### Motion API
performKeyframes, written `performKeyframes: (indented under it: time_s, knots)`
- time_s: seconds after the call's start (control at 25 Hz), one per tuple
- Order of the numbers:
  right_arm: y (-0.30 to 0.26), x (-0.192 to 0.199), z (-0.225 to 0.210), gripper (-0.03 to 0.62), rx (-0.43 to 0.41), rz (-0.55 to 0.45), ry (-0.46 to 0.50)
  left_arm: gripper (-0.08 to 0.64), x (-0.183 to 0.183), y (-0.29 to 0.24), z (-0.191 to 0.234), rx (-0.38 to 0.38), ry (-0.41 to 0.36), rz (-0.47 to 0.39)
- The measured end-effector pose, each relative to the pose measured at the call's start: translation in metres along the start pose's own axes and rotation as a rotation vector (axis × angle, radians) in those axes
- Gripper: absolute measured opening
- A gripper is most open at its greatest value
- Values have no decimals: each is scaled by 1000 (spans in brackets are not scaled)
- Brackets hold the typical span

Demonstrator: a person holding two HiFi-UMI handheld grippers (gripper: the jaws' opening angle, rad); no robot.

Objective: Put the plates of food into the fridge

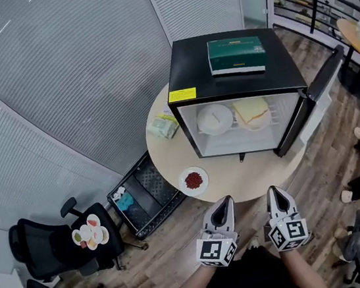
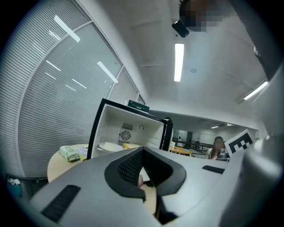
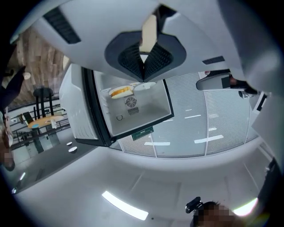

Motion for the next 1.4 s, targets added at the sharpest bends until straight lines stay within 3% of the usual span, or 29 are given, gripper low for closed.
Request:
performKeyframes:
  time_s: [0.24, 0.4, 0.52, 0.84, 1.0, 1.12, 1.4]
  knots:
    - [-21, 51, 9, 8, -29, 96, -283, 3, 8, 31, 32, -112, 21, 11]
    - [-43, 100, 36, 8, -30, 152, -399, 3, 12, 42, 78, -136, 37, 14]
    - [-69, 133, 59, 8, -16, 144, -508, 3, 14, 41, 120, -98, 35, 9]
    - [-124, 267, 100, 8, 178, 70, -920, 3, 38, 36, 234, 51, 61, 46]
    - [-144, 318, 115, 15, 192, 79, -1031, 3, 51, 34, 264, 90, 85, 70]
    - [-161, 345, 122, 86, 203, 68, -1109, 3, 60, 31, 276, 120, 106, 82]
    - [-191, 376, 119, 139, 297, -27, -1262, 3, 68, 24, 294, 155, 147, 93]
Point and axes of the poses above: the fingertips, and each gripper's own axes: y backward along the fingers, z to its left, x out of its underside, the point moved 5 cm from there along y, backward along the fingers, and after that the axes turned 14 degrees about -y, right-handed, at the moved point
